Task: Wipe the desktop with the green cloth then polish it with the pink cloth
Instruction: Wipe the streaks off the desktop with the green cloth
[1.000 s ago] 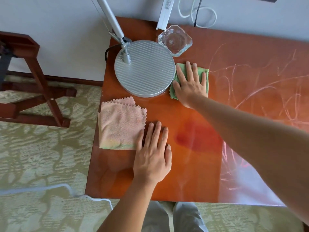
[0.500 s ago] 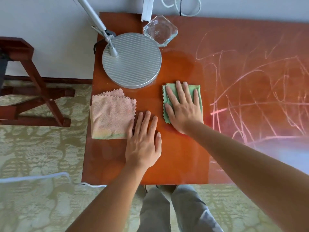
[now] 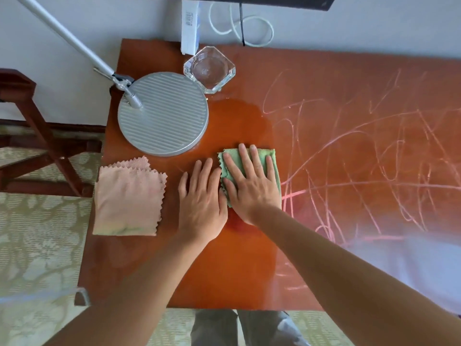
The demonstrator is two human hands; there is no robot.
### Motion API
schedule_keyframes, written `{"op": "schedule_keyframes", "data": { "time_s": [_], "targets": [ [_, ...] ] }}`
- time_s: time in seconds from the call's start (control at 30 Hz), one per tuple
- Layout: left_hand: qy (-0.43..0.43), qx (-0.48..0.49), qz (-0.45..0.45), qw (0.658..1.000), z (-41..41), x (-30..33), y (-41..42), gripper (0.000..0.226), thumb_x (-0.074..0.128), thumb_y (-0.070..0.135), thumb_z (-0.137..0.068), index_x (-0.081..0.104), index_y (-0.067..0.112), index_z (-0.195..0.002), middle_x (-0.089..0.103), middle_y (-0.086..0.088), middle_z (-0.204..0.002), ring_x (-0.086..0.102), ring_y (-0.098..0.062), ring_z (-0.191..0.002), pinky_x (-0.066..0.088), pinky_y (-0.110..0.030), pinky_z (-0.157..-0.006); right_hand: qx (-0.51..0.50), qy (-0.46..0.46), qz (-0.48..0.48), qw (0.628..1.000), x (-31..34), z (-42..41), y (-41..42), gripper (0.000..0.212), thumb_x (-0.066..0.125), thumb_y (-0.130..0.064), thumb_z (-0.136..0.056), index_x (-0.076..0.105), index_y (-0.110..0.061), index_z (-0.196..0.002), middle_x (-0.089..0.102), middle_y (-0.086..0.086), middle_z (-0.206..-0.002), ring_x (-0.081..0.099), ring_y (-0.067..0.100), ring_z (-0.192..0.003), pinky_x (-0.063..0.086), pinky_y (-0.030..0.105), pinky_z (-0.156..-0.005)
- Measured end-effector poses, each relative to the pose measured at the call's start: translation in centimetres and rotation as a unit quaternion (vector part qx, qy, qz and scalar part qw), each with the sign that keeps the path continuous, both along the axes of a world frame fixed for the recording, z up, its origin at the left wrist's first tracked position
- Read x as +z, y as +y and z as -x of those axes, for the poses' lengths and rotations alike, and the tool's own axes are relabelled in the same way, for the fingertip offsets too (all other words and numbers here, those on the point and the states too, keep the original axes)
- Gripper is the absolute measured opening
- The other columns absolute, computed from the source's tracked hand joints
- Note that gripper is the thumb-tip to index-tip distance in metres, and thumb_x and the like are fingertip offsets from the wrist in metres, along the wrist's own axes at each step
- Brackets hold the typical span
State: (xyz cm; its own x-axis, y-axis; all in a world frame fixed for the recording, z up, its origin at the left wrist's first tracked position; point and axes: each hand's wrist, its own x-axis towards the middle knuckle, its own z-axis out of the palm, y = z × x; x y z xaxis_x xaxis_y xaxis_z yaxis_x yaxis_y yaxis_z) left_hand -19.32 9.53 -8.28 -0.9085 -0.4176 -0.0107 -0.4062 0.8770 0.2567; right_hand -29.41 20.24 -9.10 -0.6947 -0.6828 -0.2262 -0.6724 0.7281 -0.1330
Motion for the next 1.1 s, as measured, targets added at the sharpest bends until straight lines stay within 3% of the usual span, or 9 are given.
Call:
{"op": "schedule_keyframes", "data": {
  "time_s": [0.4, 0.73, 1.1],
  "targets": [
    [0.026, 0.003, 0.039, 0.999, 3.5, -1.7, -1.0, 0.053, 0.035, 0.034, -0.102, 0.048, 0.009, -0.148, 0.037, -0.012, -0.161, 0.026, -0.029, -0.153, 0.024, -0.052, -0.122, -0.039, 0.03, 0.018, 0.999, 0.3, 14.2, -6.3, 0.061, 0.006, -0.055, -0.102, -0.002, -0.034, -0.159, -0.004, 0.003, -0.168, -0.011, 0.026, -0.153, -0.005, 0.055, -0.121],
    [0.033, 0.004, 0.04, 0.999, 3.5, -1.9, -1.0, 0.053, 0.036, 0.035, -0.102, 0.05, 0.01, -0.146, 0.039, -0.012, -0.16, 0.028, -0.029, -0.152, 0.024, -0.052, -0.122, -0.069, 0.008, 0.017, 0.997, 0.7, 12.5, -7.7, 0.06, 0.008, -0.053, -0.103, -0.003, -0.033, -0.159, -0.009, 0.007, -0.167, -0.015, 0.031, -0.152, -0.01, 0.057, -0.119],
    [0.044, 0.004, 0.035, 0.998, 3.6, -1.8, -1.1, 0.051, 0.038, 0.033, -0.101, 0.05, 0.01, -0.144, 0.046, -0.011, -0.155, 0.031, -0.029, -0.151, 0.024, -0.051, -0.123, -0.012, 0.015, 0.044, 0.999, 0.0, 9.8, -9.6, 0.061, 0.008, -0.053, -0.101, 0.005, -0.033, -0.159, -0.002, 0.008, -0.167, -0.011, 0.03, -0.153, -0.008, 0.057, -0.12]
  ]
}}
